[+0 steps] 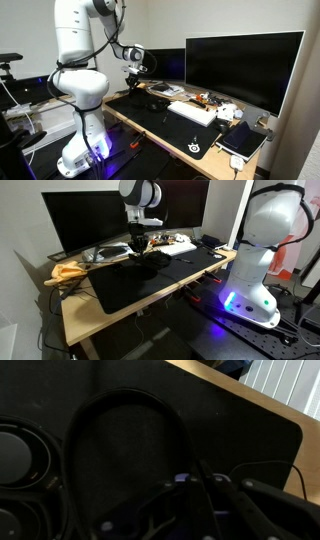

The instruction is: Close the black bag on the table

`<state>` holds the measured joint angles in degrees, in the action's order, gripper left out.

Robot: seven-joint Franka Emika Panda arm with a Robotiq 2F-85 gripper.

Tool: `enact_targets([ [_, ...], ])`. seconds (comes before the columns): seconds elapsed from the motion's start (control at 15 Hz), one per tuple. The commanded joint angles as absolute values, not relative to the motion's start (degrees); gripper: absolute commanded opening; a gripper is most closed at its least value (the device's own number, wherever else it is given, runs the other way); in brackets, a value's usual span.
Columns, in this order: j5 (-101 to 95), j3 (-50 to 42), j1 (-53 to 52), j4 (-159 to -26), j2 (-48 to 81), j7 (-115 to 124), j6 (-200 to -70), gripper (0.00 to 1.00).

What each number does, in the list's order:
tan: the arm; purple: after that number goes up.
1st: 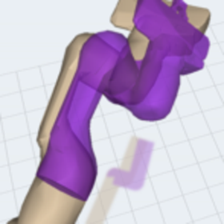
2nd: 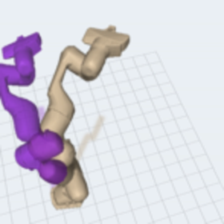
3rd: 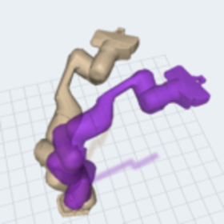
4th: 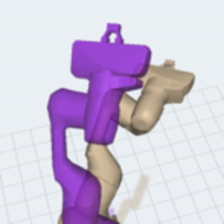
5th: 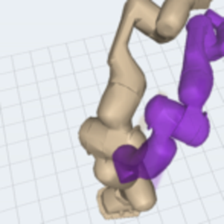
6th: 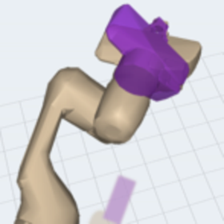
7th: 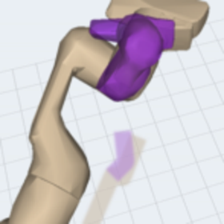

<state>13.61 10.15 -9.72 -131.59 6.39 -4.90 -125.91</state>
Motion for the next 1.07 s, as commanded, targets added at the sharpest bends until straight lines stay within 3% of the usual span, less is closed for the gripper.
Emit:
enact_targets([
  [0.0, 14.4, 8.4, -6.9, -131.4, 3.9, -11.0, -120.5, 0.01],
  [1.0, 19.2, 0.3, 1.8, -118.7, 10.3, -41.4, -104.4, 0.01],
])
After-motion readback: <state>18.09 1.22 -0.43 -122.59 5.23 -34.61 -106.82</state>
